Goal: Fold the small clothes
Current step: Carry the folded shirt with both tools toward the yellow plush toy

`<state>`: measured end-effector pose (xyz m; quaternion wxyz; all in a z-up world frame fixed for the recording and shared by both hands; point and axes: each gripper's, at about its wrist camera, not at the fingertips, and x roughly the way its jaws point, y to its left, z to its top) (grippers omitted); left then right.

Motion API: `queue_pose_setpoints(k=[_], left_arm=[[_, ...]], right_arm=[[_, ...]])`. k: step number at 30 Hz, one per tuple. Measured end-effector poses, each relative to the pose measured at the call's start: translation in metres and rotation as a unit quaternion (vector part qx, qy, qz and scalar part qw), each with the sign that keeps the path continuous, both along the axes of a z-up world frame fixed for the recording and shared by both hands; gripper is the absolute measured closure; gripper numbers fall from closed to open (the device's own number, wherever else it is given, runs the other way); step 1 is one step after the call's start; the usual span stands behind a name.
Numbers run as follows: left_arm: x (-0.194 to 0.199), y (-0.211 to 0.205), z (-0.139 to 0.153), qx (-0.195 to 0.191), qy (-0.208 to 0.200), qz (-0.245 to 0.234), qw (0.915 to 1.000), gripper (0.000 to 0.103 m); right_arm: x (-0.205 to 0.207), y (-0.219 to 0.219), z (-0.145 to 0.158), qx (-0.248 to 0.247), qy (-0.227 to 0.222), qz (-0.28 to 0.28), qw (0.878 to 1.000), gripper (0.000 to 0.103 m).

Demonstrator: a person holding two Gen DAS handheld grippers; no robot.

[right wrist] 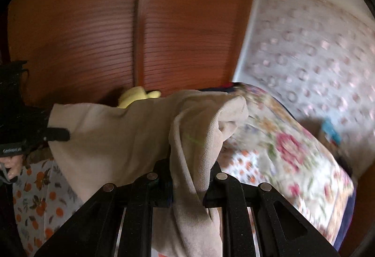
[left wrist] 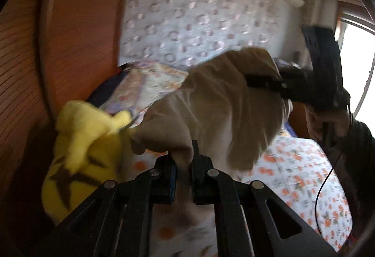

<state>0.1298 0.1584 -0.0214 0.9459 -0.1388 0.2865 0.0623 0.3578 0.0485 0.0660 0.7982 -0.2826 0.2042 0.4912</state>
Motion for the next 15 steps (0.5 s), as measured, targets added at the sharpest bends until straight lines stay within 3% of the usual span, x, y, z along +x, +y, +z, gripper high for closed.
queue_pose_setpoints(k=[8, 15], left_arm=[[-0.004, 0.024, -0.051, -0.016, 0.053, 0.042, 0.9976, 0.093], [-0.012, 0.034, -0.059, -0.012, 0.062, 0.049, 0.9968, 0.093]], right_arm=[[0.03, 0.108, -0.038, -0.059, -0.003, 0.04, 0.997, 0.087], [0.052, 0.123, -0.048, -0.047, 0.01, 0.014, 0.999, 0.083]])
